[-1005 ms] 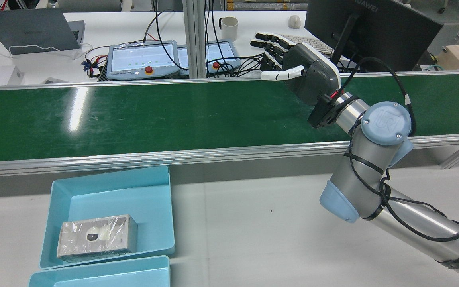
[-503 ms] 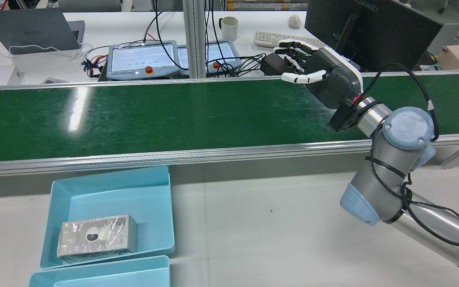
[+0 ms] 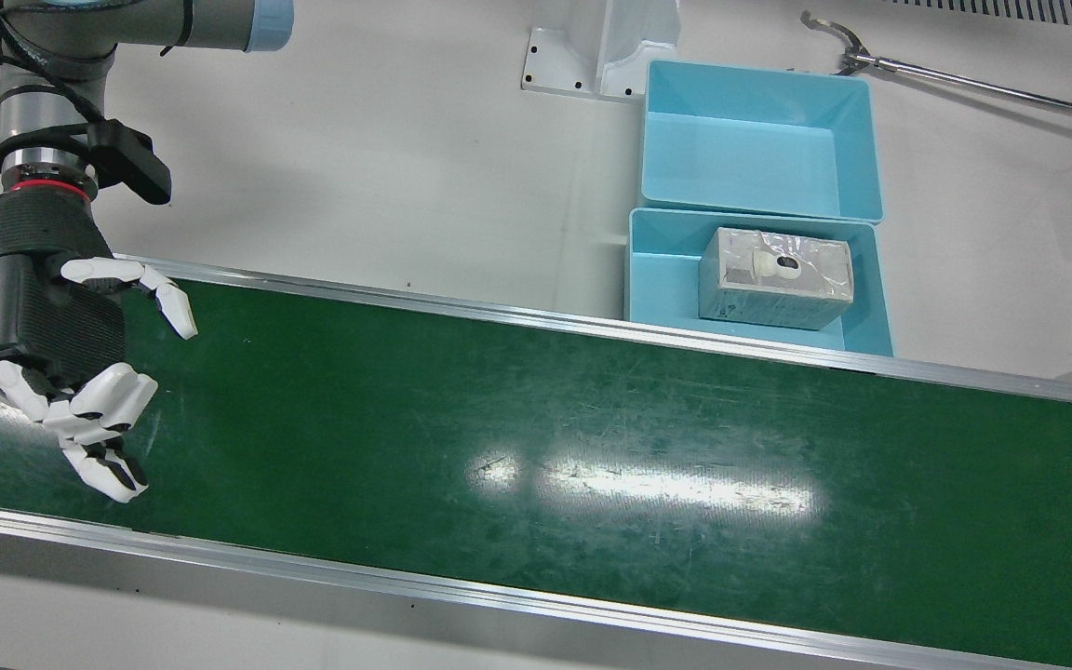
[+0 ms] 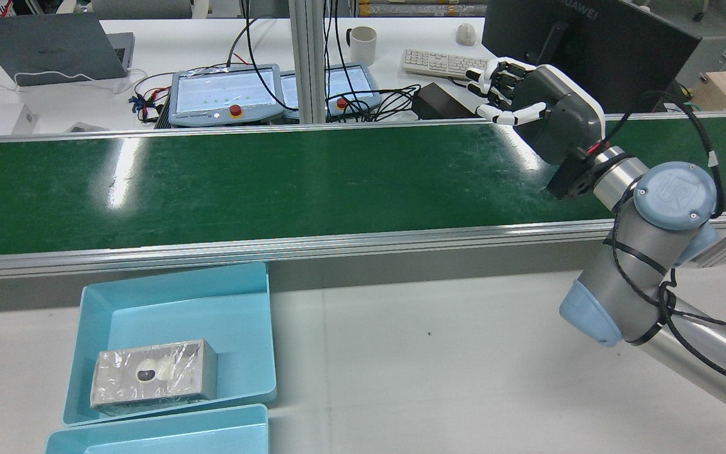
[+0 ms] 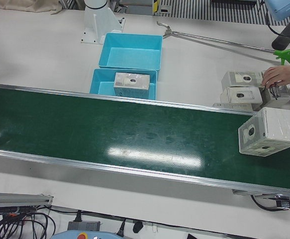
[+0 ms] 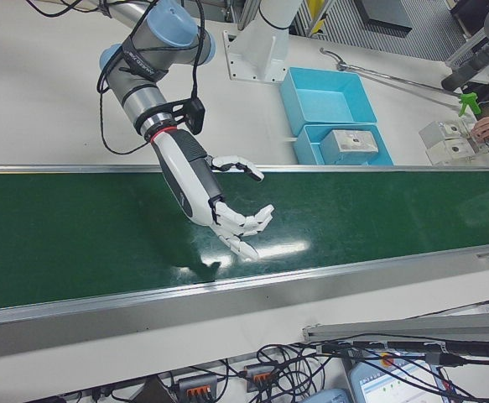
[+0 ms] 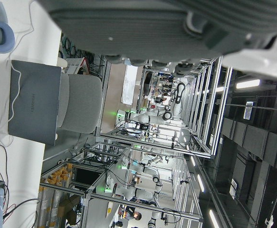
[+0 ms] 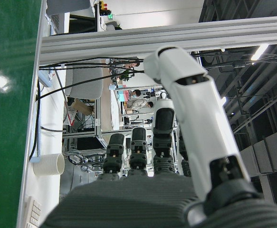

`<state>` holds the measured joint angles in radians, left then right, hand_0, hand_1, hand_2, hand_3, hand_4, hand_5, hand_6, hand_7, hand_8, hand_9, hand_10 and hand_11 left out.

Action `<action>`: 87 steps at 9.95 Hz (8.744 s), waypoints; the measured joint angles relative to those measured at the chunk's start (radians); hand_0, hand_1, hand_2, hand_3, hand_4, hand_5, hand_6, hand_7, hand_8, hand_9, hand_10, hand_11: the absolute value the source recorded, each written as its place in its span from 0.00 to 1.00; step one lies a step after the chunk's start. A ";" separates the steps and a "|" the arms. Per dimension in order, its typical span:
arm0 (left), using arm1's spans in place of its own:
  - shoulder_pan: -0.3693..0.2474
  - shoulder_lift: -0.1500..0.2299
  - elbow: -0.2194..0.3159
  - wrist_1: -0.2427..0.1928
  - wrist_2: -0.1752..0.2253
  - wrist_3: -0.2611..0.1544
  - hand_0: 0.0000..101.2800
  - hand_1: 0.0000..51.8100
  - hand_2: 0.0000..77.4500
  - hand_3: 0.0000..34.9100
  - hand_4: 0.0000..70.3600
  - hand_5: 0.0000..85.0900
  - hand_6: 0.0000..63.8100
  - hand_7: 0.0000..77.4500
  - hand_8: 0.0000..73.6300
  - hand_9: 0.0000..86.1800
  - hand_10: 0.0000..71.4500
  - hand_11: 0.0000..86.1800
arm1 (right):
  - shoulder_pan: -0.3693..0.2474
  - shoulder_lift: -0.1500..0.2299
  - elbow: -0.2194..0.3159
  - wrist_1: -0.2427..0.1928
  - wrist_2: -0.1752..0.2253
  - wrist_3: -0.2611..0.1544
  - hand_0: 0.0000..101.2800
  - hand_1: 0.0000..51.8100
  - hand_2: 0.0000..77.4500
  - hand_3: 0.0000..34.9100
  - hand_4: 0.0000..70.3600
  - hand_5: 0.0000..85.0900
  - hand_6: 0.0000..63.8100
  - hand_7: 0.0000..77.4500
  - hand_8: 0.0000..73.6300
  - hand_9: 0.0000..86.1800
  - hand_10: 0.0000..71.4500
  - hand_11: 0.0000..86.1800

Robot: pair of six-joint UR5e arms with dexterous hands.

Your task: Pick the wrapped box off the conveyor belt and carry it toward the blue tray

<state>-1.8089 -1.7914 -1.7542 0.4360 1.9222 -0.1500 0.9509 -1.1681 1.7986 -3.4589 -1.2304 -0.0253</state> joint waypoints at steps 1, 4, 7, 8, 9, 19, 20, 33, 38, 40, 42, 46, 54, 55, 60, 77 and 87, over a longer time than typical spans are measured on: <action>0.000 0.000 0.000 0.000 0.000 0.000 0.00 0.00 0.01 0.00 0.00 0.01 0.00 0.01 0.01 0.00 0.01 0.00 | 0.000 -0.007 0.001 0.000 0.000 0.000 0.55 0.49 0.46 0.04 0.42 0.58 0.42 0.71 0.16 0.25 0.16 0.21; 0.000 0.000 0.000 0.000 0.000 0.000 0.00 0.00 0.01 0.00 0.00 0.01 0.00 0.01 0.01 0.00 0.01 0.00 | 0.002 -0.016 0.016 0.005 0.000 0.000 0.56 0.54 0.52 0.04 0.42 0.58 0.38 0.69 0.16 0.26 0.18 0.23; 0.000 0.000 0.000 0.000 0.000 0.000 0.00 0.00 0.01 0.00 0.00 0.01 0.00 0.01 0.01 0.00 0.01 0.00 | 0.001 -0.030 0.021 0.006 -0.001 -0.001 0.55 0.54 0.48 0.03 0.36 0.50 0.36 0.63 0.15 0.23 0.14 0.23; 0.000 0.000 0.000 0.000 0.000 0.000 0.00 0.00 0.01 0.00 0.00 0.01 0.00 0.01 0.01 0.00 0.01 0.00 | 0.001 -0.033 0.021 0.004 -0.002 -0.001 0.55 0.54 0.48 0.03 0.30 0.47 0.25 0.54 0.08 0.16 0.14 0.20; 0.000 0.000 0.000 0.000 0.000 0.000 0.00 0.00 0.01 0.00 0.00 0.01 0.00 0.01 0.01 0.00 0.00 0.00 | 0.001 -0.035 0.022 0.001 -0.003 -0.001 0.55 0.54 0.48 0.03 0.30 0.47 0.25 0.54 0.08 0.16 0.14 0.20; 0.000 0.000 0.000 0.000 0.000 0.000 0.00 0.00 0.01 0.00 0.00 0.01 0.00 0.01 0.01 0.00 0.01 0.00 | -0.001 -0.037 0.021 -0.003 -0.004 0.000 0.39 0.07 0.04 0.32 0.13 0.34 0.01 0.25 0.04 0.05 0.00 0.02; 0.000 0.000 0.000 0.000 0.000 0.000 0.00 0.00 0.01 0.00 0.00 0.01 0.00 0.01 0.01 0.00 0.01 0.00 | -0.001 -0.037 0.021 -0.003 -0.004 0.000 0.39 0.07 0.04 0.30 0.13 0.34 0.01 0.25 0.04 0.05 0.00 0.02; 0.000 0.000 0.000 0.000 0.000 0.000 0.00 0.00 0.01 0.00 0.00 0.01 0.00 0.01 0.01 0.00 0.00 0.00 | -0.007 -0.045 0.011 0.080 -0.005 -0.001 0.44 0.19 0.08 0.19 0.03 0.20 0.00 0.11 0.01 0.02 0.02 0.02; 0.000 0.000 0.000 0.000 0.000 0.000 0.00 0.00 0.01 0.00 0.00 0.01 0.00 0.01 0.01 0.00 0.01 0.00 | -0.007 -0.051 0.009 0.104 -0.008 -0.002 0.44 0.19 0.12 0.17 0.09 0.23 0.00 0.19 0.00 0.01 0.02 0.03; 0.000 0.000 0.000 0.000 0.000 0.000 0.00 0.00 0.01 0.00 0.00 0.01 0.00 0.01 0.01 0.00 0.01 0.00 | -0.008 -0.051 0.008 0.105 -0.007 -0.003 0.44 0.19 0.12 0.09 0.10 0.24 0.01 0.20 0.00 0.02 0.00 0.02; 0.000 0.000 0.000 0.000 0.000 0.000 0.00 0.00 0.01 0.00 0.00 0.01 0.00 0.01 0.01 0.00 0.00 0.01 | -0.009 -0.051 0.008 0.106 -0.006 -0.004 0.44 0.19 0.12 0.00 0.10 0.24 0.01 0.18 0.00 0.02 0.00 0.02; 0.000 0.000 0.000 0.000 0.000 0.000 0.00 0.00 0.01 0.00 0.00 0.01 0.00 0.01 0.01 0.00 0.01 0.00 | -0.011 -0.051 0.008 0.105 -0.006 -0.005 0.45 0.22 0.12 0.00 0.11 0.24 0.01 0.16 0.00 0.02 0.00 0.02; 0.000 0.000 0.000 0.000 0.000 0.000 0.00 0.00 0.01 0.00 0.00 0.01 0.00 0.01 0.01 0.00 0.01 0.00 | -0.034 -0.051 -0.003 0.104 -0.004 -0.011 0.45 0.19 0.12 0.05 0.12 0.26 0.02 0.18 0.00 0.02 0.00 0.02; 0.000 0.000 0.000 0.000 0.000 0.000 0.00 0.00 0.01 0.00 0.00 0.01 0.00 0.01 0.01 0.00 0.01 0.00 | -0.034 -0.051 -0.003 0.103 -0.004 -0.011 0.45 0.19 0.12 0.05 0.12 0.26 0.02 0.18 0.00 0.02 0.00 0.02; 0.000 0.000 0.000 0.000 0.000 0.000 0.00 0.00 0.01 0.00 0.00 0.01 0.00 0.01 0.01 0.00 0.01 0.01 | -0.036 -0.049 0.000 0.103 -0.003 -0.011 0.50 0.42 0.32 0.03 0.12 0.28 0.03 0.20 0.00 0.03 0.00 0.02; 0.000 0.000 0.000 0.000 0.000 0.000 0.00 0.00 0.01 0.00 0.00 0.01 0.00 0.01 0.01 0.00 0.01 0.00 | -0.059 -0.047 -0.002 0.103 -0.003 -0.024 0.47 0.31 0.21 0.10 0.15 0.28 0.04 0.23 0.00 0.04 0.00 0.02; 0.000 0.000 0.000 0.000 0.000 0.000 0.00 0.00 0.01 0.00 0.00 0.01 0.00 0.01 0.01 0.00 0.00 0.00 | -0.060 -0.049 0.001 0.099 0.001 -0.001 0.47 0.28 0.19 0.09 0.14 0.29 0.03 0.23 0.00 0.04 0.00 0.02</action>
<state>-1.8090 -1.7914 -1.7541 0.4359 1.9223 -0.1500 0.8908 -1.2174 1.7993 -3.3595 -1.2291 -0.0264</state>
